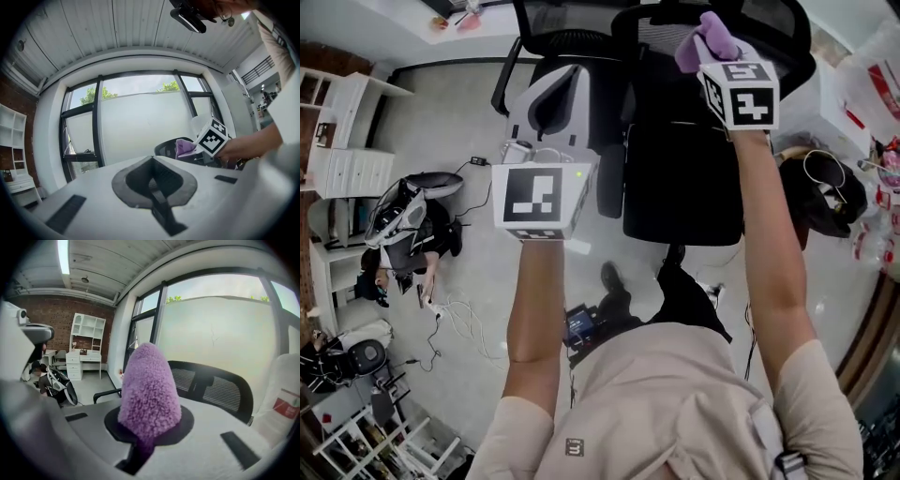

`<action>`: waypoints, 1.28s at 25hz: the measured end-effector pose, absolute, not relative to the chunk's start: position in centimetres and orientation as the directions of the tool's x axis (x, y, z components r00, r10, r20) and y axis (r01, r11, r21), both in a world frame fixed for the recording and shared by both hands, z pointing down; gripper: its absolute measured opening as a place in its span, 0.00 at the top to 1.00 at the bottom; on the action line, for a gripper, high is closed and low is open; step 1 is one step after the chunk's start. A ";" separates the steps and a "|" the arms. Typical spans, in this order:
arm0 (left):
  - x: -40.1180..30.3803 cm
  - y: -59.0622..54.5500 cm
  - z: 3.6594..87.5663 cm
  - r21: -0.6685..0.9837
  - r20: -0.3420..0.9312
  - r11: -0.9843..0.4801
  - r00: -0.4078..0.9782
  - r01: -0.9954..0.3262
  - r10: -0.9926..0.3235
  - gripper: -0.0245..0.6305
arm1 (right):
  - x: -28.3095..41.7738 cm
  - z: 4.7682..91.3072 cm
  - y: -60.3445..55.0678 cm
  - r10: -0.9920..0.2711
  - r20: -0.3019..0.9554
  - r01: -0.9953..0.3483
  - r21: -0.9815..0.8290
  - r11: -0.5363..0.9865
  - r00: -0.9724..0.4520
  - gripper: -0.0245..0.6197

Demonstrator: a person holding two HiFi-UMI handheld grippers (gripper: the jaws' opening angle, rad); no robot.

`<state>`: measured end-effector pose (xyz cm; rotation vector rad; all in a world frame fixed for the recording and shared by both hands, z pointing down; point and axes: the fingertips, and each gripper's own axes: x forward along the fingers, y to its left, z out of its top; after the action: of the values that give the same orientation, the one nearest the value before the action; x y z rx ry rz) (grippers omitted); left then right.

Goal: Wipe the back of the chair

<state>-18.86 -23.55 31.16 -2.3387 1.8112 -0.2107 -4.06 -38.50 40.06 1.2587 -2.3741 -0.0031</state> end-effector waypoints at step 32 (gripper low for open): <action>-15.9 -8.4 19.5 -0.244 -0.045 -0.431 0.454 -0.869 -0.890 0.95 | 1.9 18.1 -12.2 -0.863 0.140 -0.808 0.303 0.505 -0.486 0.93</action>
<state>-15.94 -8.35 19.50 -2.4732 1.5242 -0.1317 1.93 -12.17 18.13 1.4109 -2.4771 -0.2853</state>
